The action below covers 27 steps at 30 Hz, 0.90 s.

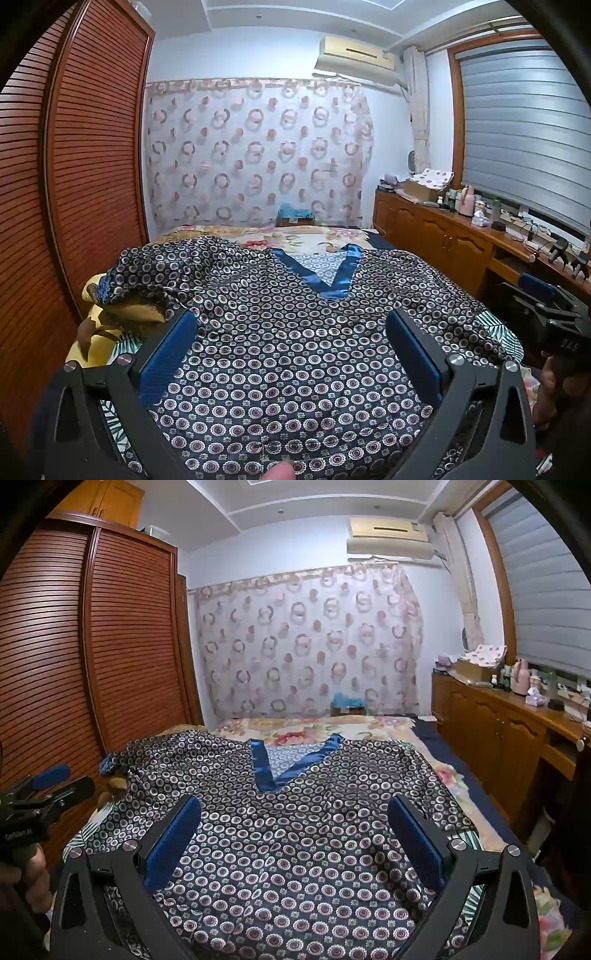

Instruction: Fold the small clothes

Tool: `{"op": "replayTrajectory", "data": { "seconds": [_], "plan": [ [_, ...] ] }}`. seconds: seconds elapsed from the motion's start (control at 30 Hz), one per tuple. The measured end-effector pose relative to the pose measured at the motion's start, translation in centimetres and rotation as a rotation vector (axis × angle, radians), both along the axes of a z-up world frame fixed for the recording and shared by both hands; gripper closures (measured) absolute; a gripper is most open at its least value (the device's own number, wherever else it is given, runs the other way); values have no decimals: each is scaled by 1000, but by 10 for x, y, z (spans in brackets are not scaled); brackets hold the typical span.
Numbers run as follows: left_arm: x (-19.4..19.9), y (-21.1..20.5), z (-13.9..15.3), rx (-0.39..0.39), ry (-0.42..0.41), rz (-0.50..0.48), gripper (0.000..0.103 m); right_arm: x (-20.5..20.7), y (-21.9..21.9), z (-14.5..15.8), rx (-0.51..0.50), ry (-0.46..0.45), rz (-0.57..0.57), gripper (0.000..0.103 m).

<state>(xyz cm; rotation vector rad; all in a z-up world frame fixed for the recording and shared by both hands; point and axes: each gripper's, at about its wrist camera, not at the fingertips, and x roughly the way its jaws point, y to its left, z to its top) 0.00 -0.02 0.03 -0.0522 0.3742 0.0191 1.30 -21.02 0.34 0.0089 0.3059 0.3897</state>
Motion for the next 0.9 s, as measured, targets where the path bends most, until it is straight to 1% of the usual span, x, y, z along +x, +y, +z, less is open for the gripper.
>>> {"op": "replayTrajectory", "data": {
  "seconds": [0.27, 0.57, 0.9],
  "plan": [
    [-1, -3, 0, 18, 4, 9, 0, 0, 0, 0, 4, 2, 6, 2],
    [-5, -1, 5, 11, -3, 15, 0, 1, -1, -1, 5, -5, 8, 2],
    [-5, 1, 3, 10, -2, 18, 0, -1, -1, 0, 5, -11, 7, 2]
  ]
}}
